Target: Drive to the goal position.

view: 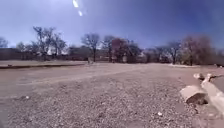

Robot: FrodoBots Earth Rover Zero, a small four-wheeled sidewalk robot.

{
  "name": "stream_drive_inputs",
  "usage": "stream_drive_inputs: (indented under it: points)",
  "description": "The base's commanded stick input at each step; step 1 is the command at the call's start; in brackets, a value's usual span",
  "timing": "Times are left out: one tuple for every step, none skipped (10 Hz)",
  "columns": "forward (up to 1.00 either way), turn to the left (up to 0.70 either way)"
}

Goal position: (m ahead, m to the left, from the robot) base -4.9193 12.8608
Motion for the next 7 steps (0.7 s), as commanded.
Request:
stream_drive_inputs:
  points:
    - [1.0,0.27]
    - [1.0,0.27]
    - [1.0,0.27]
    - [1.0,0.27]
    - [1.0,0.27]
    - [1.0,0.27]
    - [1.0,0.27]
